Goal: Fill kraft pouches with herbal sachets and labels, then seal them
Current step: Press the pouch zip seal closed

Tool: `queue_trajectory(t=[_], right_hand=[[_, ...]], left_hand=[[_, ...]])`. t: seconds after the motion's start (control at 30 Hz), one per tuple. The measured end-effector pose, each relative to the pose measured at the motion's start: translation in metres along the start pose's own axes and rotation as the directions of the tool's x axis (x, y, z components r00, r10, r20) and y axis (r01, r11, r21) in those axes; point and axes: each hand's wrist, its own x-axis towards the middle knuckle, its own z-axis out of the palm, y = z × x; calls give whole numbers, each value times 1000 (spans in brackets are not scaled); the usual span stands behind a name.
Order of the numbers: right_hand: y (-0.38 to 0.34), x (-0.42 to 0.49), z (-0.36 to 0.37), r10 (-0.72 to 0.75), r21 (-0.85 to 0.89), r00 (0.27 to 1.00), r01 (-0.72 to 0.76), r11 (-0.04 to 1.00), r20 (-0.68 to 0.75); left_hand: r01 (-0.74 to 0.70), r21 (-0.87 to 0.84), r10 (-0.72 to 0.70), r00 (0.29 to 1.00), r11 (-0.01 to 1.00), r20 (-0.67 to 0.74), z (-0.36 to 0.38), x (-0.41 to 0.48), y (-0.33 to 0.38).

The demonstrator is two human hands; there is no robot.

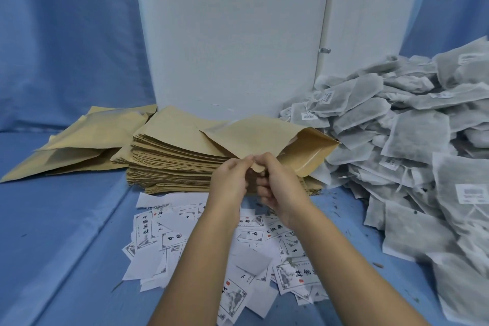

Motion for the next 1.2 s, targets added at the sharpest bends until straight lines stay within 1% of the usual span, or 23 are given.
queue_trajectory(t=[0.07,0.17,0.23,0.33,0.43,0.5,0.57,0.63,0.7,0.8,0.87,0.93,1.0,1.07,1.13,1.2], right_hand=[[2,0,5,-18,128,998,25,991,-57],[1,0,7,-8,218,998,20,976,-56],[1,1,6,-1,257,998,16,966,-59],[2,1,5,18,266,998,-1,964,-62],[2,2,3,73,341,995,-46,939,-65],[2,4,0,75,389,992,-31,921,-99],[2,6,-1,44,356,989,10,934,-142],[4,6,0,5,254,984,41,966,-175],[7,6,1,-2,210,988,36,977,-157],[9,7,2,25,285,993,8,958,-114],[9,8,1,12,313,991,32,949,-136],[9,9,-1,-10,296,988,55,954,-152],[10,9,-4,-1,297,991,40,954,-131],[10,9,-6,39,334,994,-3,943,-101],[10,9,-6,35,353,994,5,936,-107],[9,10,-6,14,337,993,25,941,-114]], left_hand=[[9,-9,-8,999,1000,41,3,-2,2],[19,-33,-17,998,999,66,6,-4,5],[20,-13,-18,996,1000,88,7,-5,6],[23,-6,-22,993,1000,115,6,-6,6],[8,-17,-6,997,1000,82,2,-1,7],[22,-14,-21,998,1000,67,1,0,6],[73,-37,-70,994,997,90,2,-1,4],[125,-45,-118,984,991,135,5,-3,3],[153,-74,-139,977,985,164,5,-3,3],[174,-163,-144,973,971,181,1,0,3],[176,-162,-143,970,971,199,1,0,2],[173,-143,-143,970,974,199,3,0,1],[172,-136,-144,971,976,192,5,0,1],[168,-142,-141,973,975,183,4,2,2],[167,-141,-141,975,976,174,3,3,2],[165,-149,-140,976,975,166,4,3,1]])
